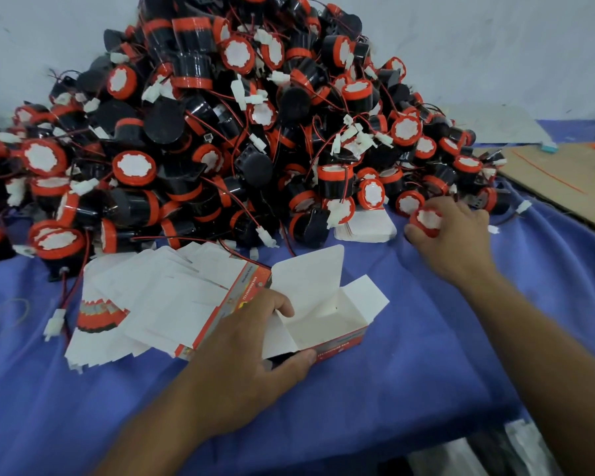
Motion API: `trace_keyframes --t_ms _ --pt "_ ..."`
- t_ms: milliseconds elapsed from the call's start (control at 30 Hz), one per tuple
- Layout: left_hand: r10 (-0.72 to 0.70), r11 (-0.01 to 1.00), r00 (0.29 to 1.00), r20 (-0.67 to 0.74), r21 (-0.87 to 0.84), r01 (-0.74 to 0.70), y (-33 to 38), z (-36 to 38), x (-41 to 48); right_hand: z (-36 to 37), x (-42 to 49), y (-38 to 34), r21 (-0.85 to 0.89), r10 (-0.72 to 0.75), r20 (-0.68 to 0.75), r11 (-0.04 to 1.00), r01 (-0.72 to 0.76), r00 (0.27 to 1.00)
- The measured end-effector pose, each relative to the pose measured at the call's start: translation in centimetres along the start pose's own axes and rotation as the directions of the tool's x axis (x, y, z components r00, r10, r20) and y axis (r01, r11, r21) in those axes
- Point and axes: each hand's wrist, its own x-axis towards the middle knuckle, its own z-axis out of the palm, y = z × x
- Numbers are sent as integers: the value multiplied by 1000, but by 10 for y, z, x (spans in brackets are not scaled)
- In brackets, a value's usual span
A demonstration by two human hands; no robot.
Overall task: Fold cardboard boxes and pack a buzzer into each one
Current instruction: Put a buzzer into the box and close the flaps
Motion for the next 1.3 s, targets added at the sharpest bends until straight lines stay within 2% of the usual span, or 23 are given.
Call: trace_keyframes --t_ms 67,133,200,233,300,400,467,533,600,800,900,967,1067,1133,1200,1300 --pt "5 1000 1000 2 4 -5 0 0 -1 -15 -13 -14 338 69 -64 940 -43 996" --pt "0 1000 1000 6 -3 0 1 0 -3 -40 -24 -31 622 135 -81 781 -55 988" --pt "1 1000 1000 2 -7 -1 2 0 -3 -69 -39 -50 787 95 -127 616 42 987" --pt "1 1000 1000 3 -9 -1 3 -1 -3 -82 -48 -58 815 14 -145 569 112 989" --pt "3 1000 1000 12 -17 -2 3 -1 -2 -98 -66 -69 790 -257 -137 555 262 957" --pt "1 1000 1000 17 -24 -1 4 -2 0 -97 -90 -75 588 -635 28 635 501 772" --pt "-4 999 1000 24 -32 4 6 -2 0 -89 -99 -75 418 -745 172 648 637 645" --pt "5 1000 1000 9 -13 -5 7 -1 0 -84 -104 -76 351 -751 301 661 664 588" --pt "1 1000 1000 -3 -4 -1 8 -1 0 -82 -105 -76 329 -723 384 688 646 574" --pt "73 996 997 -23 -50 -74 9 4 3 -69 -114 -89 355 -724 450 683 638 523" --pt "101 991 995 -16 -89 -103 8 4 5 -66 -115 -93 349 -688 477 719 600 547" --pt "128 984 990 -65 -115 -134 7 3 6 -66 -115 -95 362 -692 470 717 595 548" --pt "152 985 971 -187 -55 -164 8 6 6 -62 -118 -101 362 -725 462 680 637 511" --pt "174 982 951 -254 -29 -188 11 9 6 -60 -120 -102 361 -729 456 676 642 512" --pt "164 984 961 -221 -26 -174 13 9 7 -61 -121 -102 407 -721 431 692 596 543" --pt "189 980 982 -27 -52 -190 17 7 12 -65 -119 -106 562 -704 321 680 470 634"
